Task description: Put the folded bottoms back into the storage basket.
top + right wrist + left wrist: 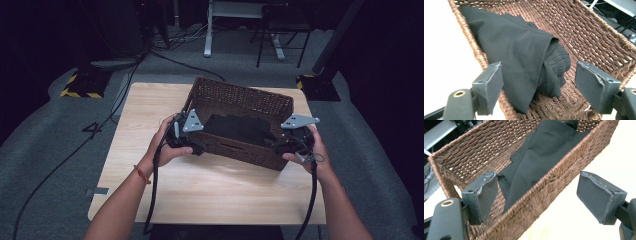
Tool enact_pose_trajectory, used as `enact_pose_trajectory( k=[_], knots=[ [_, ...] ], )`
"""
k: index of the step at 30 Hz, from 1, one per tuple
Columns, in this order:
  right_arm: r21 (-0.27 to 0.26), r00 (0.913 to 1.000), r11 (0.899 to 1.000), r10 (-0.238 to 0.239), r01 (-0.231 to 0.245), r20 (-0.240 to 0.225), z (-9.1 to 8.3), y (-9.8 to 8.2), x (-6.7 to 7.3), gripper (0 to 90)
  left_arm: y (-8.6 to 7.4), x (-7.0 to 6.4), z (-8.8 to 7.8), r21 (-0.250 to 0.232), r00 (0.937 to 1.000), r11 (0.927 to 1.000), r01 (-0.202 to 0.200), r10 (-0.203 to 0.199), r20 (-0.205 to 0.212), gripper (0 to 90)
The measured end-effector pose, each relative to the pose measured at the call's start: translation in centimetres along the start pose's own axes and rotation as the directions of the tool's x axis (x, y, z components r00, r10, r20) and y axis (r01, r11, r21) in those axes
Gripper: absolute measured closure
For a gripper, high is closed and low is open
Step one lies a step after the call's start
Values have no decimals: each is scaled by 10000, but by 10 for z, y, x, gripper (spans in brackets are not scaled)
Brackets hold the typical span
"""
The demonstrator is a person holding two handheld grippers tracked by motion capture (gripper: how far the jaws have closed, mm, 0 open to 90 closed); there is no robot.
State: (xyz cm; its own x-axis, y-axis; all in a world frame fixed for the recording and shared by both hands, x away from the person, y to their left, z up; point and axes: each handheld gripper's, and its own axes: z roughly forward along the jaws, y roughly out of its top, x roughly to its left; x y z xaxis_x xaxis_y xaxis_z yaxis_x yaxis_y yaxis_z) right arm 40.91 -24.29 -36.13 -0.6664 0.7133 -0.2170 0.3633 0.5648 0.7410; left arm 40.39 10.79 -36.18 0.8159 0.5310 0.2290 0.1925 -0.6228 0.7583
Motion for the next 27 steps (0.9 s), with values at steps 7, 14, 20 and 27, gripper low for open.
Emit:
enact_pose_trajectory(
  k=[7, 14, 20, 27],
  knots=[
    [-124, 9995, 9995, -293, 295, 143, -10, -8, 9, 233, -10, -9, -8, 47, 9998, 9999, -144, 145, -105, 178],
    [-188, 9978, 9984, -528, 536, 406, -14, -25, 20, 224, -27, -18, -12, 220, 9998, 9996, -201, 202, -21, 172],
    [-182, 9965, 9980, -600, 612, 586, -19, -39, 26, 226, -47, -26, -15, 395, 10000, 9992, -58, 55, 73, 172],
    [-300, 9972, 9988, -375, 395, 654, -26, -57, 29, 226, -73, -30, -17, 803, 9999, 9967, 104, -99, -63, 172]
  ],
)
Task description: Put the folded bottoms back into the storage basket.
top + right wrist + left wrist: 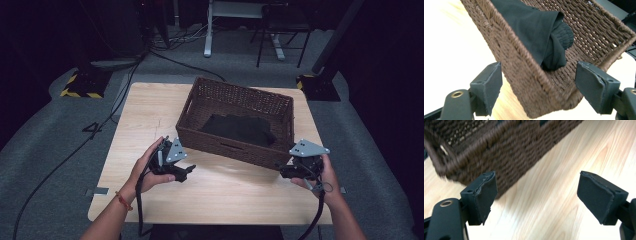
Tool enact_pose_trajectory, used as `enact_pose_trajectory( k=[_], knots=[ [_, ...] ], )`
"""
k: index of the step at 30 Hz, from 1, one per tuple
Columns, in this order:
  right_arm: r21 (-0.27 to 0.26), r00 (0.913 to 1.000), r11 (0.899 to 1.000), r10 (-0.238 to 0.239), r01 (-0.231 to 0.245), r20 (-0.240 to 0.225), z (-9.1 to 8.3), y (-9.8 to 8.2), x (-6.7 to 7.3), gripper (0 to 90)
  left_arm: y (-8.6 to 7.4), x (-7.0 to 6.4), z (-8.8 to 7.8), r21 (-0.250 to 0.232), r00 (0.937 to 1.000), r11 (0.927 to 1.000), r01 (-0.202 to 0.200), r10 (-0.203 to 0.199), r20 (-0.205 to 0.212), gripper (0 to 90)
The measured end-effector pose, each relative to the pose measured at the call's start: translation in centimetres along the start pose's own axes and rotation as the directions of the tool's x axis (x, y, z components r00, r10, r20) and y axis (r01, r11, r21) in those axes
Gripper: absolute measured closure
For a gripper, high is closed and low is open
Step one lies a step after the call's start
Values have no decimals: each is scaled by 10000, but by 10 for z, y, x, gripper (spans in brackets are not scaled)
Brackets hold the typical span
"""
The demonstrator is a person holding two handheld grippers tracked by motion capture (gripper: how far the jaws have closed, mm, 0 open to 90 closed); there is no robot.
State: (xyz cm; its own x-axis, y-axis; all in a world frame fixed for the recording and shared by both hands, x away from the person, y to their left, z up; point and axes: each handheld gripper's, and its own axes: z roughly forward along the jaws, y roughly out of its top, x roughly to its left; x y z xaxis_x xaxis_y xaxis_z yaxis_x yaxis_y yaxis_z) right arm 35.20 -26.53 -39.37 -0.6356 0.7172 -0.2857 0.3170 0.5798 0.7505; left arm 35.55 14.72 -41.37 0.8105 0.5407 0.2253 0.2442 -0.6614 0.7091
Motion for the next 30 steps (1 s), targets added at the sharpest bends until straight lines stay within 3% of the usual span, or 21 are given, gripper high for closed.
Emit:
enact_pose_trajectory(
  k=[7, 15, 30],
  knots=[
    [-189, 9995, 9997, 186, -181, 266, -8, -18, 2, 228, -23, -2, 0, 372, 9997, 9991, 188, -181, -190, 172],
    [-302, 9992, 9991, 315, -308, 235, -17, -32, 6, 223, -47, -4, 1, 659, 9985, 9969, 439, -416, -364, 172],
    [666, 9943, 9921, 1055, -1065, 179, -5, -82, 1, 227, -84, -5, -1, 1268, 9954, 9894, 704, -613, -737, 172]
  ],
)
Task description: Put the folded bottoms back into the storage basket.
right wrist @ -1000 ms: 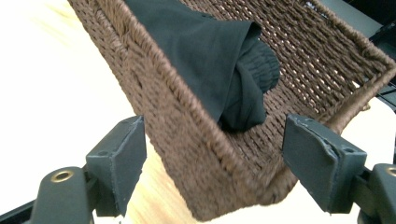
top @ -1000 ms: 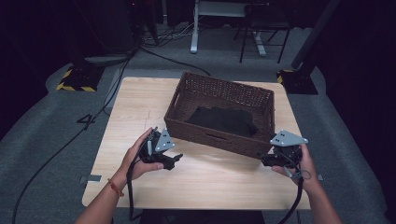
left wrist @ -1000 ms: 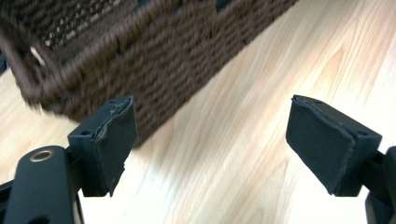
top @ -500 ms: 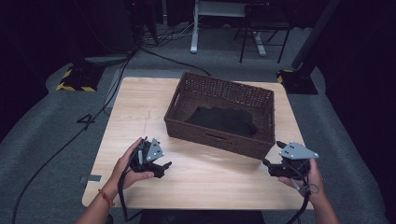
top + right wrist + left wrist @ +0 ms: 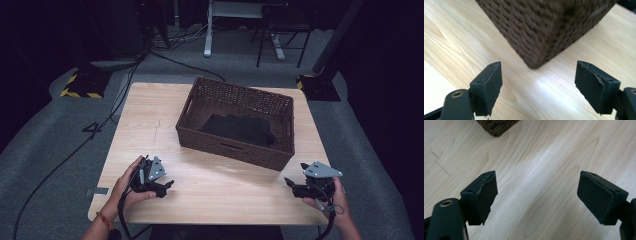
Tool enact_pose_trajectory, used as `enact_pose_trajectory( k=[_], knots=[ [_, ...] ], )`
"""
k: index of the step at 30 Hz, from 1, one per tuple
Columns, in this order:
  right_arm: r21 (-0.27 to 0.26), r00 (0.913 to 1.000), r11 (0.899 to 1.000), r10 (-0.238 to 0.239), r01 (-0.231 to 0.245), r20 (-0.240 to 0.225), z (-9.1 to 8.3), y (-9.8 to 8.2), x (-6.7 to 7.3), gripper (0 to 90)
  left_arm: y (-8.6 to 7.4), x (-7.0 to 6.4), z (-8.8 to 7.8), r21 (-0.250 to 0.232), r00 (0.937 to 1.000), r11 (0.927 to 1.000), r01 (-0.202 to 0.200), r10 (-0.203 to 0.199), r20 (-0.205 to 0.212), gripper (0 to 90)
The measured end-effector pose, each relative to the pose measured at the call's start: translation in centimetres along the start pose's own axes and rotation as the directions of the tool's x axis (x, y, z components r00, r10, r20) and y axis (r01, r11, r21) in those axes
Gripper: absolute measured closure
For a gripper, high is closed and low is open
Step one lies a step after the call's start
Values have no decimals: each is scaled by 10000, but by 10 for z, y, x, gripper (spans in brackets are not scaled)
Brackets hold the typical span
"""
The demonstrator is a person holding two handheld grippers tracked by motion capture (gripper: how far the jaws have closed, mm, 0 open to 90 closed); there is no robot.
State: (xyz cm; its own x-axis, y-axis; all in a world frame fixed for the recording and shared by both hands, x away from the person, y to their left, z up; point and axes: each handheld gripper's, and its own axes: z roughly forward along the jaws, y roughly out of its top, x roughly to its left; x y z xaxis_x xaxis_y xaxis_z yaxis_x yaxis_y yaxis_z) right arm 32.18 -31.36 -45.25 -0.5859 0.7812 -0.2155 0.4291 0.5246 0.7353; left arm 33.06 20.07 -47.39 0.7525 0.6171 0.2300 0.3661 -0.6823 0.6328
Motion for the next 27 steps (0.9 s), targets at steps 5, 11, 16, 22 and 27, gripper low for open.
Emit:
enact_pose_trajectory(
  k=[5, 11, 16, 22, 27],
  knots=[
    [333, 9991, 9986, 408, -405, -102, 6, -19, -7, 226, -12, 3, 0, 66, 9997, 9997, 244, -244, 13, 171],
    [592, 9954, 9940, 934, -920, -207, 11, -38, -16, 224, -27, 7, 0, 86, 9975, 9974, 712, -712, 3, 172],
    [746, 9858, 9839, 1649, -1621, -327, 13, -58, -26, 210, -39, 11, 1, -21, 9922, 9924, 1227, -1227, 214, 171],
    [306, 9648, 9655, 2596, -2584, -430, 10, -72, -37, 206, -50, 20, 5, -319, 9669, 9704, 2394, -2353, 985, 161],
    [356, 9653, 9651, 2602, -2594, -215, 11, -72, -37, 196, -51, 21, 4, -255, 9602, 9630, 2683, -2651, 881, 150]
  ],
)
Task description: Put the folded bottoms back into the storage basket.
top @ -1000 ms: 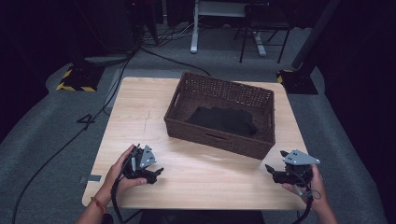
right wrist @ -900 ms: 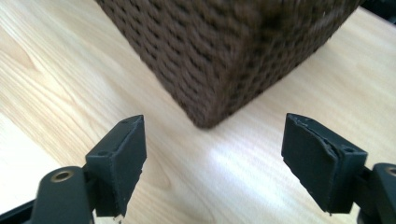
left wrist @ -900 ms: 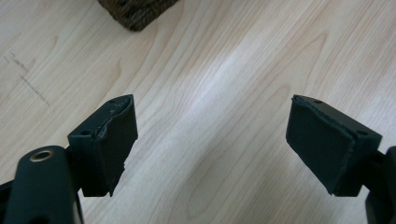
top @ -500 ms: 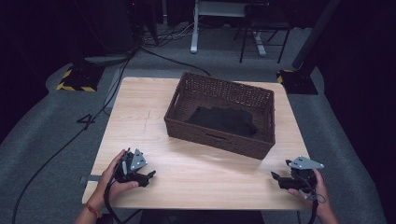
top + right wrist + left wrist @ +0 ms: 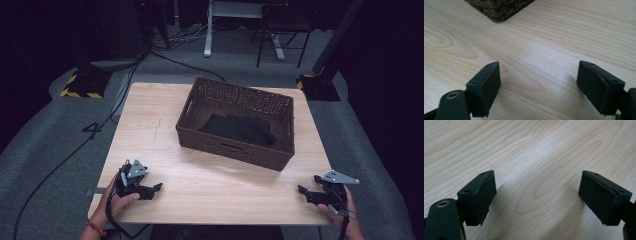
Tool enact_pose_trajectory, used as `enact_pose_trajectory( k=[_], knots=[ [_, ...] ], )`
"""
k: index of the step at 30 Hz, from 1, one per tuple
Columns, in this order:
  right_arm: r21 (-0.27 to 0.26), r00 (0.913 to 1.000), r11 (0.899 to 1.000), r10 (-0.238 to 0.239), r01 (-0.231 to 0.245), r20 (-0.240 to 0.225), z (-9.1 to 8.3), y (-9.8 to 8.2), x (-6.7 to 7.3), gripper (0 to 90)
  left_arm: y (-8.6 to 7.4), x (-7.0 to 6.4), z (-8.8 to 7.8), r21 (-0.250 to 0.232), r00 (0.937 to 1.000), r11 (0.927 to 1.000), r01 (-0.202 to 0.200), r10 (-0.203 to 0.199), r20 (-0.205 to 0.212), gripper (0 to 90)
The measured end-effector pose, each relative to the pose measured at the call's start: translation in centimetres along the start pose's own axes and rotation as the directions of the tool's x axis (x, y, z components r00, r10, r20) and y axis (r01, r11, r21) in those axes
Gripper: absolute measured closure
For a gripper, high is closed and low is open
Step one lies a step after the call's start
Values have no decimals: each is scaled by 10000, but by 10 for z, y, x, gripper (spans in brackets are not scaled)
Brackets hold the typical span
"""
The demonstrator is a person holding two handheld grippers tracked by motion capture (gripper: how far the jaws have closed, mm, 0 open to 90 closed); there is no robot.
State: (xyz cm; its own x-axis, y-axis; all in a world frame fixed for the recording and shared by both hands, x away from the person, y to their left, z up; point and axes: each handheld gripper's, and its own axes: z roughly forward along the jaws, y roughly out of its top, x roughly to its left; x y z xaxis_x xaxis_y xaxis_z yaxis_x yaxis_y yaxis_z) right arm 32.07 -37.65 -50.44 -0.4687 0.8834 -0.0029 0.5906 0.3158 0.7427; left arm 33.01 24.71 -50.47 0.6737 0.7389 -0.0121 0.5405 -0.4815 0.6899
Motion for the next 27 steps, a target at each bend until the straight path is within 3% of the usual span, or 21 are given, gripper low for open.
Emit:
enact_pose_trajectory(
  k=[27],
  knots=[
    [0, 9999, 10000, 83, -83, 111, 0, 0, 0, 195, 0, 0, 0, -5, 10000, 10000, 42, -42, 5, 149]
  ],
)
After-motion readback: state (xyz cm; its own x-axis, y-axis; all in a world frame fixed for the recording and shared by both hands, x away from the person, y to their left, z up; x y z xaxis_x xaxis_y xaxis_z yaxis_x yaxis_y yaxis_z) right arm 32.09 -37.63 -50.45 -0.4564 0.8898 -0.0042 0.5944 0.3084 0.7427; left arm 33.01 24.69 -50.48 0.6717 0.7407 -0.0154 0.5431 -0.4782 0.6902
